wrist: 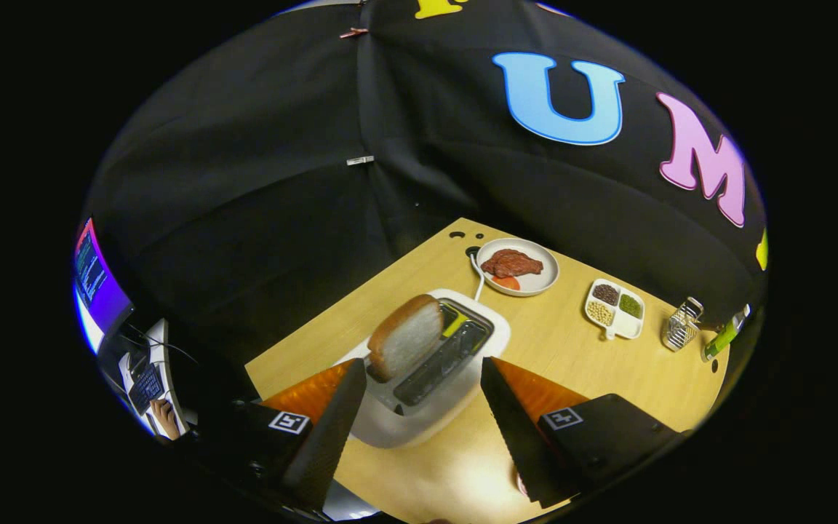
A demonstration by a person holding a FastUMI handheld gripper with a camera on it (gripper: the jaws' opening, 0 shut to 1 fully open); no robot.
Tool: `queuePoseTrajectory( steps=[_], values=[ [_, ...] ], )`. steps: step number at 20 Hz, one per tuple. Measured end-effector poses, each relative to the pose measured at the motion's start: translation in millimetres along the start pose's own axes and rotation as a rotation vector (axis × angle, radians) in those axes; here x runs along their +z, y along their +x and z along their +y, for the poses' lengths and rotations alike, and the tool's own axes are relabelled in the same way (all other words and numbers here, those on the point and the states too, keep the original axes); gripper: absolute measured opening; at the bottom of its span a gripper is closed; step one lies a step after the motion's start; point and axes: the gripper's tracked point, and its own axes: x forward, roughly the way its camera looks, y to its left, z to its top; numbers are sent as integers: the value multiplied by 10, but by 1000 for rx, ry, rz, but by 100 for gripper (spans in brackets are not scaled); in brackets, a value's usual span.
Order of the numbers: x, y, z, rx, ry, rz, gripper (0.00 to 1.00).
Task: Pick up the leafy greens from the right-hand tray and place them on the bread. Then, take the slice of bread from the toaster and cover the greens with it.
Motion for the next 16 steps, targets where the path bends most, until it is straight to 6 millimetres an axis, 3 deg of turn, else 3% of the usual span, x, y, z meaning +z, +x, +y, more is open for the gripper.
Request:
queuePoseTrajectory(
  steps=[5,9,13,14,16],
  values=[
    [74,361,166,-23,-26,7,99],
    [93,669,100,-88,-21,24,100],
    [-53,842,19,-146,-3,77,100],
    [-53,866,35,-143,8,77,98],
    [-42,893,104,-135,26,76,81]
  ],
)
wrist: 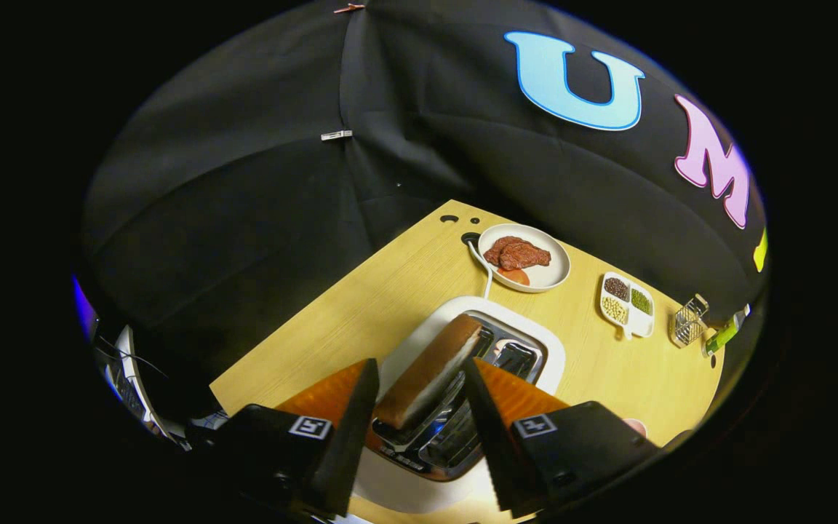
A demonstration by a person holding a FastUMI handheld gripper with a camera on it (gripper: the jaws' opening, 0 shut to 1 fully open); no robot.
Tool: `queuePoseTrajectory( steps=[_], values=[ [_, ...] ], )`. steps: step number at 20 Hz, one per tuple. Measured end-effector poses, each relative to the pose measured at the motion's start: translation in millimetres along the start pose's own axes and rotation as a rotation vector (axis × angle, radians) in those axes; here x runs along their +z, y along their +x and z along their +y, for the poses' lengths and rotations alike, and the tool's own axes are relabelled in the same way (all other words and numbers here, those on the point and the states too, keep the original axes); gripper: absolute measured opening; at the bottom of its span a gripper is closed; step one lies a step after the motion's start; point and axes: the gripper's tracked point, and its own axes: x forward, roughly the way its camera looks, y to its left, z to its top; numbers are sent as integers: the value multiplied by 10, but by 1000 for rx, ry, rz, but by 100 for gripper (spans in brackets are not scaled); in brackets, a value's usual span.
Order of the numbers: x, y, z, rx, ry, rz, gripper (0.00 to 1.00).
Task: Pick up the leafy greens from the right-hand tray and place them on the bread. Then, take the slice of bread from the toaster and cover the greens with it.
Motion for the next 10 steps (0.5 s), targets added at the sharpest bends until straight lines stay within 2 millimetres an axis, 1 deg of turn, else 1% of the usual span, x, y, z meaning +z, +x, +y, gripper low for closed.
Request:
queuePoseTrajectory(
  steps=[3,6,7,8,9,10],
  values=[
    [-6,-10,32,4,19,10,56],
    [-7,-53,-33,-15,13,12,34],
    [-8,-70,-45,-19,15,12,29],
    [-18,-80,-55,-15,16,17,21],
    [-22,-98,-71,-13,16,24,21],
    [-11,-120,-51,-7,23,24,15]
  ],
)
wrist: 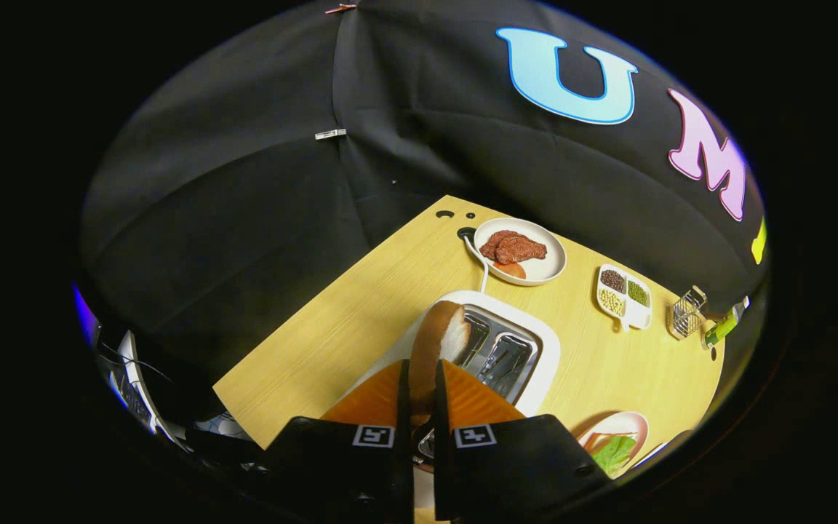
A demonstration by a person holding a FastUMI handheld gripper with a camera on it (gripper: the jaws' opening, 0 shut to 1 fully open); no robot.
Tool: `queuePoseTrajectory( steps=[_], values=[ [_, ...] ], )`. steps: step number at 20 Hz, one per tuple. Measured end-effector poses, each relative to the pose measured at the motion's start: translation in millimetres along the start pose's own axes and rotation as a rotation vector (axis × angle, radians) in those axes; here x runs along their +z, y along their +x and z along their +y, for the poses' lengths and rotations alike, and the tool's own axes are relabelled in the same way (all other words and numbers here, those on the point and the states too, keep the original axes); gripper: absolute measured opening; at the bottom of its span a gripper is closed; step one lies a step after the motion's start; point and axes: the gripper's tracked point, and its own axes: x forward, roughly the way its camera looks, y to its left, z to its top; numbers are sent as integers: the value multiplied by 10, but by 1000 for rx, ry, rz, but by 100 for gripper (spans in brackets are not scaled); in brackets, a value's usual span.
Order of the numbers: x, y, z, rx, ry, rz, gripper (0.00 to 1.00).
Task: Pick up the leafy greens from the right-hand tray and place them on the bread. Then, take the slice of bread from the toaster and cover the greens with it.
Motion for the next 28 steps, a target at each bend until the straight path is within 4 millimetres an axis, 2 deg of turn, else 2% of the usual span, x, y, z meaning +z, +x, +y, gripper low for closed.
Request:
queuePoseTrajectory(
  steps=[4,9,13,16,18,20,24,28],
  values=[
    [139,-153,-9,20,9,-25,15],
    [496,-509,-156,41,48,-108,15],
    [728,-853,-427,34,63,-183,15],
    [731,-1074,-738,15,98,-214,15],
    [658,-1203,-1011,-7,137,-219,15],
    [480,-1267,-1319,-44,174,-208,15],
    [-113,-1320,-1846,-99,281,-144,15],
    [-698,-1290,-2304,-136,376,-82,15]
  ],
)
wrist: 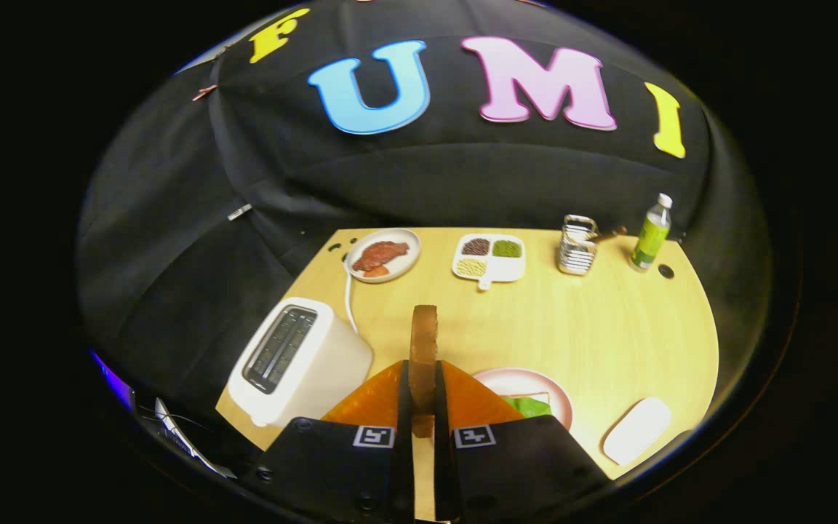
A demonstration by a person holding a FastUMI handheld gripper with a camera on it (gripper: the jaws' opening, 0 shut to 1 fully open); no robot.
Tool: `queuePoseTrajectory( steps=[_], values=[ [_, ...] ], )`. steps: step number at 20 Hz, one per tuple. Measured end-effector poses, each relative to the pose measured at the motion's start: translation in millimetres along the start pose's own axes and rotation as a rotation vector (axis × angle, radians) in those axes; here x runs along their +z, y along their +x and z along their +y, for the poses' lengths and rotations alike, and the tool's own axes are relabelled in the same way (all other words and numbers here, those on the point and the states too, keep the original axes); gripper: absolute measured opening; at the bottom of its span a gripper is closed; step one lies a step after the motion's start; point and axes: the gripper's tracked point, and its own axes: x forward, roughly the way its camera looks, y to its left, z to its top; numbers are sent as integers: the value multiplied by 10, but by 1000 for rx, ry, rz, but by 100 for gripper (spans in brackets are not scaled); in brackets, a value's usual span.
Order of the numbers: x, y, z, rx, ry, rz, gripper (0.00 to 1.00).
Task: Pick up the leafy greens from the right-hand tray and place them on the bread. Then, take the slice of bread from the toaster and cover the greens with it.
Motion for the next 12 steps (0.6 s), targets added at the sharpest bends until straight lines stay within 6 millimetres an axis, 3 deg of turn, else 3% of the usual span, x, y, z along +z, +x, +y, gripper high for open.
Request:
queuePoseTrajectory(
  steps=[3,6,9,12],
  values=[
    [-323,135,-306,-3,49,61,15],
    [-575,272,-451,25,88,110,15],
    [-715,368,-524,51,152,126,15],
    [-773,393,-720,30,152,128,15]
  ],
)
